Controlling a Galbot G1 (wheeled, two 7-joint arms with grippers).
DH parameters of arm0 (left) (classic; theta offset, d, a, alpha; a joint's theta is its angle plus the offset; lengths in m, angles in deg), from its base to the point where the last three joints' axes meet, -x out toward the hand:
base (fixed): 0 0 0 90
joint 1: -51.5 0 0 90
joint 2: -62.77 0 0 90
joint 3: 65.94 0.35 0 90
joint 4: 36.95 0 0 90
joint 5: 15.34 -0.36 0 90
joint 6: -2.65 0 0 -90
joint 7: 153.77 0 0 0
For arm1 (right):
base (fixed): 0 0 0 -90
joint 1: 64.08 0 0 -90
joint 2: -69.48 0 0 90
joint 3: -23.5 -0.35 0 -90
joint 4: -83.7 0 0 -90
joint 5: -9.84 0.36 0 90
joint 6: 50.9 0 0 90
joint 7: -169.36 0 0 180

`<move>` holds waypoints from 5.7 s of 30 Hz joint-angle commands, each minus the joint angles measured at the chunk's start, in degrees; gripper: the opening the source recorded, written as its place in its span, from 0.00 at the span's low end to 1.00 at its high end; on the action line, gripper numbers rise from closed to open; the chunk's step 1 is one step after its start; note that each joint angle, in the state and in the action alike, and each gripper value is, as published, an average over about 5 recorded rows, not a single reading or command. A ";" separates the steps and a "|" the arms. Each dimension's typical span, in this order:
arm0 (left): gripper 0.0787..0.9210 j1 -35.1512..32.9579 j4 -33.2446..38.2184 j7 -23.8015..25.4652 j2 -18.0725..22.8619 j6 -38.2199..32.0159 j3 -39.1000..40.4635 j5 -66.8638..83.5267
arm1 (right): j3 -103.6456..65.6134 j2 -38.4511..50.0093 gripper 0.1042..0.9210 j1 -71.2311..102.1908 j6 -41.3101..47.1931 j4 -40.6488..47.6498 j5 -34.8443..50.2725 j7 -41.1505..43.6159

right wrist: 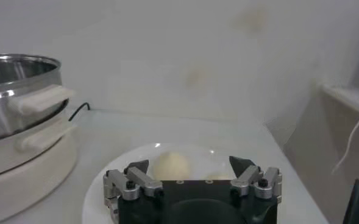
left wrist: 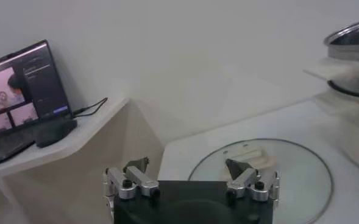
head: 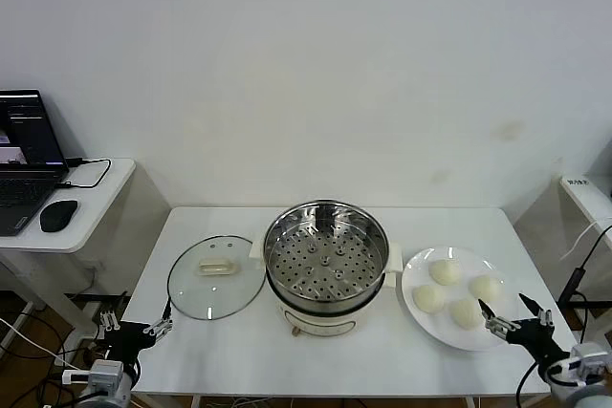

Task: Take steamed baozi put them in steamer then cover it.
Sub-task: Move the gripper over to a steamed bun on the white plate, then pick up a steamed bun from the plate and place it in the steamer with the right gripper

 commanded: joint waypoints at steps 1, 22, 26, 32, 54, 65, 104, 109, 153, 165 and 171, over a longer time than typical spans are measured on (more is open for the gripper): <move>0.88 -0.35 0.95 -0.62 -2.26 -1.00 0.90 -1.31 | 1.14 12.73 0.88 -12.82 5.62 2.98 -12.07 10.66; 0.88 -5.51 9.29 -1.38 0.66 -2.28 -0.54 -3.32 | 51.24 28.20 0.88 -72.56 -8.29 34.24 -47.39 62.38; 0.88 -6.23 9.47 -1.42 0.79 -2.26 -0.27 -4.64 | 63.76 24.70 0.88 -81.12 -8.91 38.28 -50.25 61.79; 0.88 -7.69 9.47 -1.92 1.42 -2.31 -0.48 -5.52 | 72.49 19.16 0.88 -84.00 -10.95 42.58 -55.32 61.62; 0.88 -8.58 8.64 -2.06 1.60 -2.26 -1.62 -6.15 | 69.86 10.57 0.88 -79.64 -16.04 55.15 -59.19 58.09; 0.88 -7.94 7.27 -2.07 1.56 -2.30 -1.42 -6.31 | 70.36 8.01 0.88 -80.99 -15.64 60.07 -58.19 56.33; 0.88 -5.87 4.15 -2.68 1.05 -1.95 0.15 -7.44 | 77.93 14.38 0.62 -95.40 -11.50 51.42 -38.93 62.54; 0.88 -5.71 4.21 -2.68 0.65 -1.54 0.31 -7.69 | 88.19 12.30 0.63 -109.17 -10.50 50.44 -31.03 64.58; 0.88 -7.47 3.53 -6.31 2.60 -1.69 -2.15 -10.95 | 103.32 -13.62 0.63 -112.36 -48.92 48.53 -53.85 60.26; 0.88 -7.29 2.26 -5.90 2.35 -1.57 -2.10 -10.82 | 100.21 -15.34 0.63 -108.09 -48.94 54.20 -56.62 59.54; 0.88 -6.93 1.79 -5.73 2.54 -1.51 -1.81 -10.87 | 99.92 -15.92 0.63 -107.46 -48.94 56.50 -56.75 58.91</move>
